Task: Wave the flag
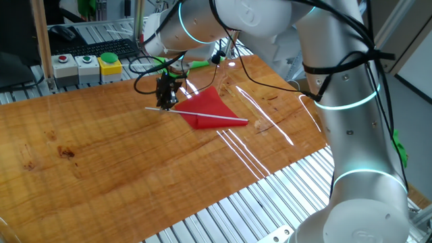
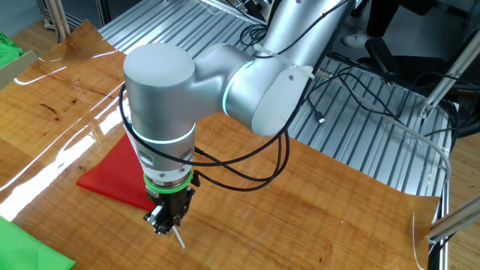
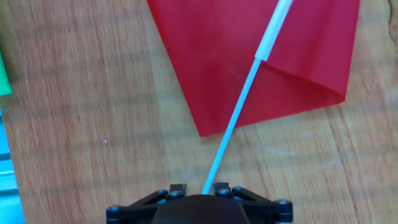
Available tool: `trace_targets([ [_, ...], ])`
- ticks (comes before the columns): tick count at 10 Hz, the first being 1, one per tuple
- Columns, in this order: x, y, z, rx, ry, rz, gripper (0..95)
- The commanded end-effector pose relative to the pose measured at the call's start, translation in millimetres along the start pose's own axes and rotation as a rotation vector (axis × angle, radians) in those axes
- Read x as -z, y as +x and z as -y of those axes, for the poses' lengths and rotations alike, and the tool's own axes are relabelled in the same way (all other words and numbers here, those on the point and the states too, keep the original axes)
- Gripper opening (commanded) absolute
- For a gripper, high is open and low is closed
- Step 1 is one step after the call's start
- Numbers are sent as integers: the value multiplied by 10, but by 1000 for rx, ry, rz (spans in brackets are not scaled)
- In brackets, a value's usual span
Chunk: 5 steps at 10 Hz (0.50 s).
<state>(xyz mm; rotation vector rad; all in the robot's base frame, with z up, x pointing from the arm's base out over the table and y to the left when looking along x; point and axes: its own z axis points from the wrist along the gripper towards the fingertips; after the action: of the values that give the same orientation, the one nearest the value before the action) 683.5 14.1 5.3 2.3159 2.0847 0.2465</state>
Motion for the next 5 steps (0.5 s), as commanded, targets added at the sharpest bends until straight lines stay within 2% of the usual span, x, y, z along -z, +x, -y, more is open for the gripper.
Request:
trace_targets([
  [1,-44,-2,-9,4,-7,4,0],
  [3,-25,1,-14,10,-6,1,0],
  [5,9,9,-32,38,4,11,0],
])
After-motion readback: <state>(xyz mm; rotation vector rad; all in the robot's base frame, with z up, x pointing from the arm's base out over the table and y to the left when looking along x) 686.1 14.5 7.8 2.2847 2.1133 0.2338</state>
